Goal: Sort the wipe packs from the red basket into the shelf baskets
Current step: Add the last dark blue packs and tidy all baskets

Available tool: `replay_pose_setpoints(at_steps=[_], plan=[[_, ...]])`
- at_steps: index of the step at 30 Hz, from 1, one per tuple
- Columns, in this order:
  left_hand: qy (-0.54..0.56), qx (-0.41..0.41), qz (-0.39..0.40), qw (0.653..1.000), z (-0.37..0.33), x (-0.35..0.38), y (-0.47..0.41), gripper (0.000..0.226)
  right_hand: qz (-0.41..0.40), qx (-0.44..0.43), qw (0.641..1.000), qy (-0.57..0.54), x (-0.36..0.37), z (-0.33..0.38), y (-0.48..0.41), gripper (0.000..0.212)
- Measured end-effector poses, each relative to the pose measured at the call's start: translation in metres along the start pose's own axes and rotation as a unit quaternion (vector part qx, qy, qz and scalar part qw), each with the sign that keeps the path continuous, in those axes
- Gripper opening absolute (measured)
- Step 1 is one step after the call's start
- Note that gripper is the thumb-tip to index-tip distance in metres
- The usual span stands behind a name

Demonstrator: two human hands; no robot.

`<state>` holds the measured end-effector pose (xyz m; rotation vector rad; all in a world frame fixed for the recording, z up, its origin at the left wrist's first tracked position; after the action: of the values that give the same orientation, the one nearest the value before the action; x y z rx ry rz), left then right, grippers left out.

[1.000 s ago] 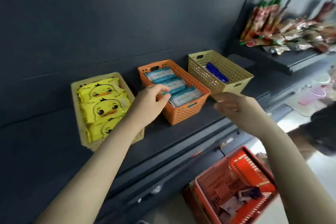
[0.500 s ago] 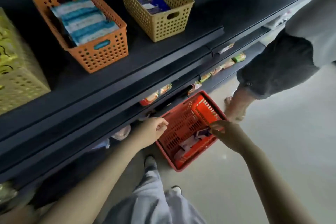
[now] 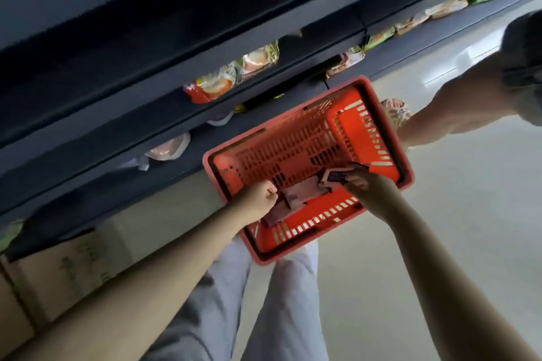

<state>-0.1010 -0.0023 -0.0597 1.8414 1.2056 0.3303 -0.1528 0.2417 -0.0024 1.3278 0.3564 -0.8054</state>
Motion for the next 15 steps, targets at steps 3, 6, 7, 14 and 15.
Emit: replay_pose_setpoints(at_steps=[3, 6, 7, 14, 15], plan=[[0.007, -0.039, 0.008, 0.999, 0.028, 0.04, -0.058, 0.03, 0.018, -0.006, 0.999, 0.041, 0.025, -0.023, -0.058, 0.028], [0.011, -0.066, 0.001, 0.998, 0.045, 0.069, -0.105, 0.023, 0.04, -0.035, 0.995, 0.087, 0.048, -0.046, -0.109, 0.033], [0.004, -0.069, -0.002, 0.998, 0.048, 0.076, -0.117, 0.022, 0.05, -0.042, 0.993, 0.094, 0.055, -0.053, -0.122, 0.035], [0.019, -0.102, -0.02, 0.994, 0.058, 0.111, -0.155, 0.043, 0.116, -0.07, 0.983, 0.122, 0.089, -0.078, -0.166, 0.048], [0.021, -0.1, -0.022, 0.995, 0.06, 0.114, -0.156, 0.043, 0.117, -0.077, 0.981, 0.133, 0.092, -0.079, -0.168, 0.049]])
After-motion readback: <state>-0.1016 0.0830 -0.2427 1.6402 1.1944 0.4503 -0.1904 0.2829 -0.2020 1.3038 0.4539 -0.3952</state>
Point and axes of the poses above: each hand's wrist, its own y-axis away from the middle knuckle, its own x-axis out of the palm, z = x × y, the point moved 4 cm from there along -y, towards the middle knuckle, and after that the axes turned 13 degrees about y, right-handed, at the moved point
